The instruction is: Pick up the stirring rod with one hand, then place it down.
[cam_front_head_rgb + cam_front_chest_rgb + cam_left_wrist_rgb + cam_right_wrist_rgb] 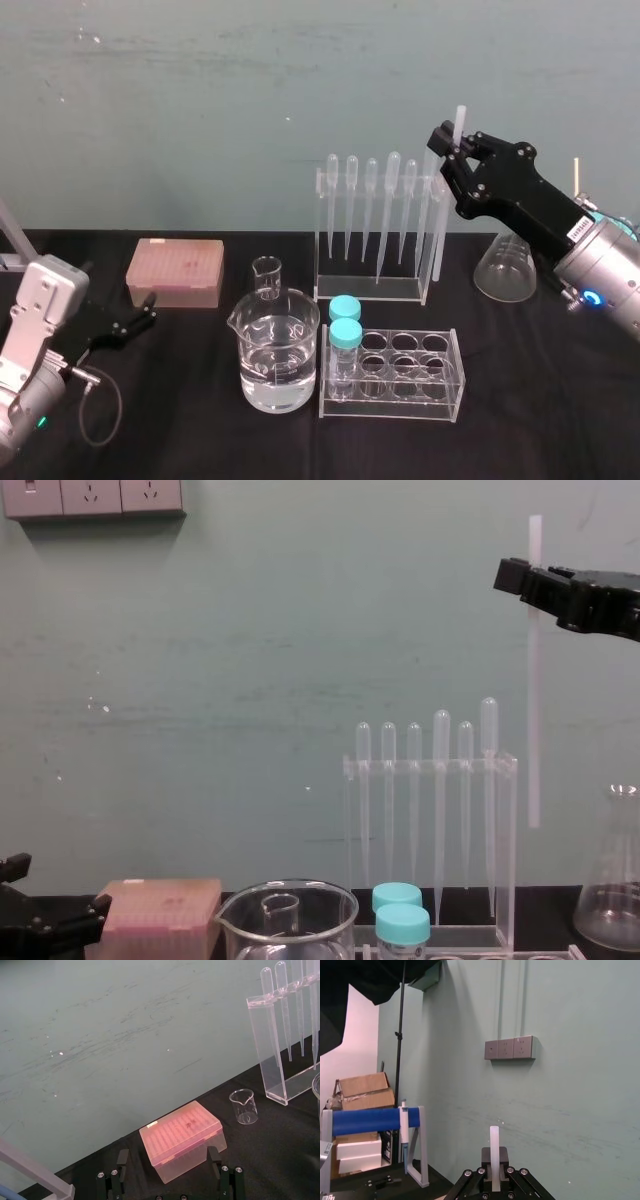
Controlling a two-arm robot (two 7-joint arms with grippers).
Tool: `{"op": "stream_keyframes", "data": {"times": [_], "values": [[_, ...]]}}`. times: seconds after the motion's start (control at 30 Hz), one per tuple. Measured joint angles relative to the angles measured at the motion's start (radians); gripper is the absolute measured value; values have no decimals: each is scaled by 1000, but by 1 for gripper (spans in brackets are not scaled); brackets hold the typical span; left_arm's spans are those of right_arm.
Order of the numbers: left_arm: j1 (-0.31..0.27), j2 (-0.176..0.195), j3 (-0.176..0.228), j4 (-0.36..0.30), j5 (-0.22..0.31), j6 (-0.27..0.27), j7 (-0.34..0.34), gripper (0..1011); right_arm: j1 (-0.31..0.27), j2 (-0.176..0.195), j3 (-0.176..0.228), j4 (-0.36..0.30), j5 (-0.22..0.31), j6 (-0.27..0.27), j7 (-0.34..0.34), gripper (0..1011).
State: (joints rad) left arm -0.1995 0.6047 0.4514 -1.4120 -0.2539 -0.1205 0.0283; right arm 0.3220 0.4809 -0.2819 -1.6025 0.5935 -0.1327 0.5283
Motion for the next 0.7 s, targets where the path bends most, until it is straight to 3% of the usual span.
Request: {"op": "stream_keyframes", "data": {"times": [0.5, 0.7], "values": [[0, 0, 0, 0, 0, 0, 0, 1000, 8, -3, -9, 14, 11, 1, 18, 78], [0, 0, 0, 0, 0, 0, 0, 1000, 10, -2, -22, 45, 42, -20, 73, 78]]}}
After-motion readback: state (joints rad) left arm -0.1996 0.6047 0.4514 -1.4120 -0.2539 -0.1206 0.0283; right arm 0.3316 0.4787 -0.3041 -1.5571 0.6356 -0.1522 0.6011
